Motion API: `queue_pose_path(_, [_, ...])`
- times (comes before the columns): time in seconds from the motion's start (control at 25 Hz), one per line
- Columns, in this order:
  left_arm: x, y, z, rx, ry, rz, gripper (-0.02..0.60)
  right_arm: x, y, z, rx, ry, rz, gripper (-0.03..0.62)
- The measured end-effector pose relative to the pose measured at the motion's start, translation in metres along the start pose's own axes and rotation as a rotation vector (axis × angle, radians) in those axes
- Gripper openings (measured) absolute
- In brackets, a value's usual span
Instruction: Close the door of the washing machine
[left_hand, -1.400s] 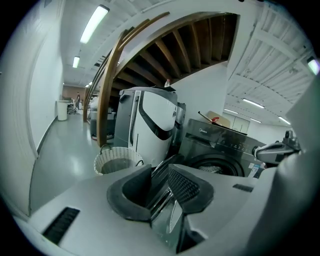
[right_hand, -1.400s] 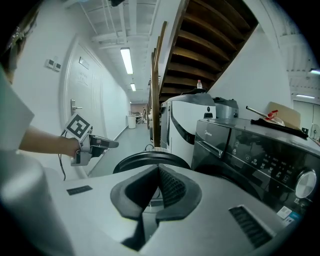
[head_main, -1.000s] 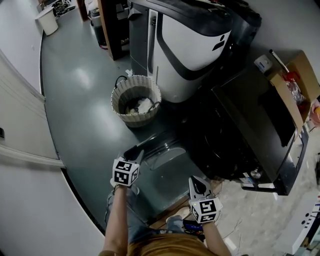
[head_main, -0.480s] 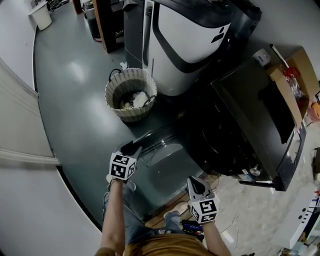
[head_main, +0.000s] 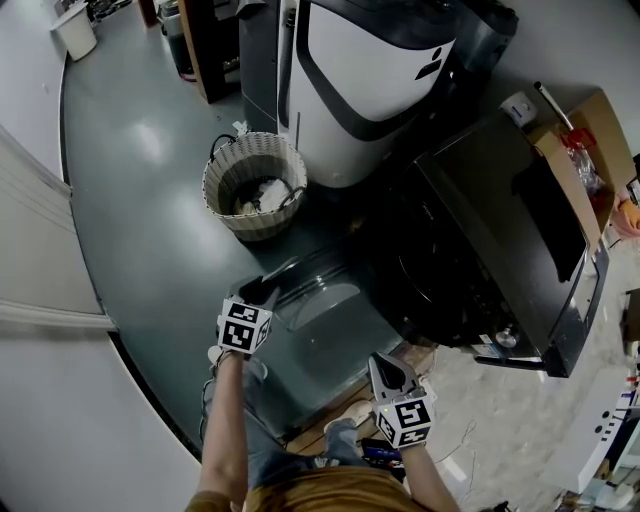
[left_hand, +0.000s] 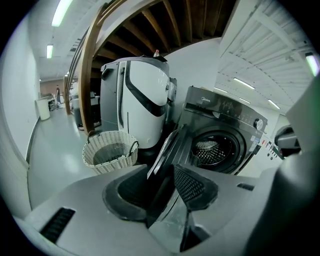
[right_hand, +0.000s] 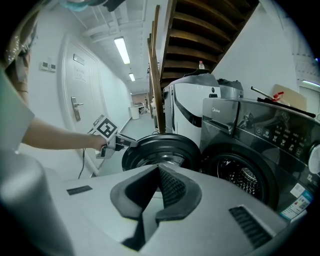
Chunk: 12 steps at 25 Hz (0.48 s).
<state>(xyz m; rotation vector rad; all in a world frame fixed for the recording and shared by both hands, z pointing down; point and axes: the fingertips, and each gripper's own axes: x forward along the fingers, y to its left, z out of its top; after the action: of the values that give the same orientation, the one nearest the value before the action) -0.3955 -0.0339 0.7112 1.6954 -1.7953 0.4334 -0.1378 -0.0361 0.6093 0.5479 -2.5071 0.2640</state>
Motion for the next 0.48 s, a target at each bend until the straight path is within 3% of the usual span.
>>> queue_pose_path(0.48, [0.0,-0.009,-0.004,-0.023,0.037,0.009,0.179,-0.015,-0.003,-0.002,0.025,-0.022,0.038,0.012])
